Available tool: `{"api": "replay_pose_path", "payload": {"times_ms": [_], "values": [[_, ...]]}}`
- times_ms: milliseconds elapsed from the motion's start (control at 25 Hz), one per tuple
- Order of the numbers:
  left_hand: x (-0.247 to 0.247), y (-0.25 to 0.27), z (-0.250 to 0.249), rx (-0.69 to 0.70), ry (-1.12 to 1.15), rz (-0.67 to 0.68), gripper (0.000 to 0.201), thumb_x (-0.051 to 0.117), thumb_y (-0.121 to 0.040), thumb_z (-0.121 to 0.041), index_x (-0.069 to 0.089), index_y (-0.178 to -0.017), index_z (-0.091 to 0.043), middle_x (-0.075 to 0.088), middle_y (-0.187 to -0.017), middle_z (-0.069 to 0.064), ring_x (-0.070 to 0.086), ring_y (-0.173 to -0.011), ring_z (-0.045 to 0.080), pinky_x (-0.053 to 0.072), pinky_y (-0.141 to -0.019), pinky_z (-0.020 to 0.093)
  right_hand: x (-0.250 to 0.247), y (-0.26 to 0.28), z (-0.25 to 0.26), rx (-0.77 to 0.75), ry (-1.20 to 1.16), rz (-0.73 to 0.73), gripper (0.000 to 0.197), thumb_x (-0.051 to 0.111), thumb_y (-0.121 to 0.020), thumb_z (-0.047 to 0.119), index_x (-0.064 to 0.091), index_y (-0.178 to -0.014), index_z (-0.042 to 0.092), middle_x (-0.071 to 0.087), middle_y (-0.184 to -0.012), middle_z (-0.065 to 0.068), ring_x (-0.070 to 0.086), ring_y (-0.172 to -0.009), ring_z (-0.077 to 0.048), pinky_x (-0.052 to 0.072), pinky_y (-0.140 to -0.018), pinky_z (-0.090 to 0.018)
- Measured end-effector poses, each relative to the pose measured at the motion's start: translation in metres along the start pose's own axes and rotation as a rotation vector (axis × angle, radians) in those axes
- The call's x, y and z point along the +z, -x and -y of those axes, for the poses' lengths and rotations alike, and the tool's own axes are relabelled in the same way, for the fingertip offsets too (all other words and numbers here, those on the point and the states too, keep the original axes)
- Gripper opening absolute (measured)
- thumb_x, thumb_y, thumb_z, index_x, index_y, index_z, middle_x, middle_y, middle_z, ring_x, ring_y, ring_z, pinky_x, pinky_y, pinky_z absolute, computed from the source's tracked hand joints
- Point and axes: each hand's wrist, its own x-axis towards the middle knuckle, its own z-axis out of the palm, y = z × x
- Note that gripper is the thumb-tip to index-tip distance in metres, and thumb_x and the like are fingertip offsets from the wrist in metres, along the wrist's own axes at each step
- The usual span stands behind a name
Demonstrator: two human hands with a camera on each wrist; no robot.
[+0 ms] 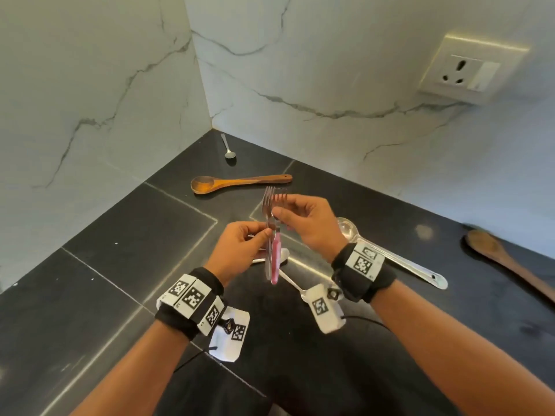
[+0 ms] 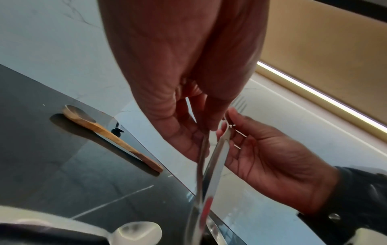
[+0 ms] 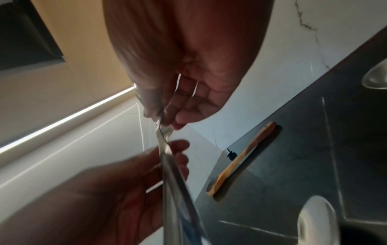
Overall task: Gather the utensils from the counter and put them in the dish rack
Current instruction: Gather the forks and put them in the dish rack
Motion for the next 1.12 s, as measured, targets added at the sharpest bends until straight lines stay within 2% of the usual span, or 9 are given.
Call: {"api": "replay_pose_path", "payload": {"times_ms": [160,280,400,520,640,760,840,1000,1120], "values": [[0.026,0.019,0.007,0.03,-0.031,0.111,0.02,0.054,-0.098,-0.007,0.071,-0.107,-0.001,0.073,-0.102,0.023,0.073,-0.092,0.031,0.061,-0.083,0.039,0.0,0.033,-0.005,0.091,-0.114,-0.158,0.043,0.073,-0.087,0.011,0.063,-0.129,0.009,0.075,-0.095,-0.018,0.074,-0.086,-0.023,0.061,-0.083,-0.038],[0.05,0.03,0.01,0.018,-0.002,0.19,0.019,0.055,-0.097,-0.008,0.07,-0.104,0.001,0.075,-0.099,0.02,0.075,-0.089,0.029,0.061,-0.082,0.039,-0.008,0.063,-0.003,0.139,-0.111,-0.238,0.021,0.071,-0.09,0.014,0.074,-0.109,0.006,0.077,-0.094,-0.012,0.073,-0.081,-0.017,0.061,-0.078,-0.032],[0.076,0.035,0.018,0.014,-0.034,0.263,0.018,0.058,-0.096,-0.011,0.071,-0.102,0.0,0.076,-0.097,0.017,0.075,-0.089,0.029,0.061,-0.08,0.037,-0.02,0.091,-0.006,0.202,-0.107,-0.315,0.019,0.07,-0.091,0.022,0.076,-0.101,0.007,0.074,-0.085,-0.012,0.067,-0.074,-0.016,0.057,-0.073,-0.03],[0.111,0.037,0.028,0.0,-0.092,0.349,0.016,0.06,-0.096,-0.014,0.072,-0.103,-0.006,0.076,-0.097,0.014,0.074,-0.093,0.027,0.061,-0.08,0.037,-0.042,0.122,-0.016,0.223,-0.076,-0.383,0.018,0.066,-0.094,0.023,0.075,-0.1,0.009,0.069,-0.082,-0.014,0.061,-0.074,-0.021,0.052,-0.072,-0.036],[0.155,0.046,0.028,0.043,-0.141,0.418,0.013,0.061,-0.095,-0.017,0.073,-0.094,-0.019,0.075,-0.094,0.013,0.073,-0.088,0.024,0.062,-0.078,0.041,-0.074,0.159,-0.013,0.2,-0.041,-0.473,0.016,0.062,-0.096,0.021,0.073,-0.104,0.012,0.068,-0.081,-0.004,0.064,-0.075,-0.02,0.056,-0.072,-0.033],[0.198,0.05,0.025,0.171,-0.229,0.456,0.011,0.064,-0.093,-0.021,0.074,-0.09,-0.025,0.074,-0.086,0.014,0.071,-0.08,0.024,0.06,-0.071,0.038,-0.122,0.192,0.005,0.175,-0.092,-0.676,0.019,0.058,-0.099,0.022,0.066,-0.111,0.009,0.065,-0.091,-0.005,0.072,-0.076,-0.02,0.059,-0.07,-0.03],[0.229,0.054,0.022,0.263,-0.269,0.52,0.011,0.067,-0.089,-0.028,0.076,-0.092,-0.022,0.074,-0.081,0.006,0.072,-0.08,0.025,0.059,-0.069,0.036,-0.171,0.221,0.027,0.116,-0.081,-0.828,0.014,0.056,-0.1,0.026,0.064,-0.106,0.016,0.064,-0.09,-0.004,0.07,-0.063,-0.016,0.056,-0.06,-0.027],[0.298,0.07,0.012,0.409,-0.37,0.716,0.011,0.066,-0.088,-0.022,0.076,-0.093,-0.021,0.075,-0.081,-0.007,0.071,-0.079,0.018,0.059,-0.078,0.038,-0.274,0.304,0.085,0.063,0.215,-0.936,0.007,0.062,-0.098,0.022,0.066,-0.093,0.022,0.061,-0.072,-0.002,0.05,-0.041,-0.009,0.04,-0.043,-0.02],[0.355,0.091,0.002,0.5,-0.406,0.862,0.013,0.066,-0.089,-0.021,0.077,-0.095,-0.024,0.076,-0.084,-0.012,0.071,-0.08,0.007,0.058,-0.083,0.037,-0.336,0.38,0.141,0.123,0.71,-0.866,0.006,0.064,-0.096,0.02,0.069,-0.098,0.022,0.063,-0.079,0.0,0.052,-0.043,-0.005,0.043,-0.047,-0.014]]}}
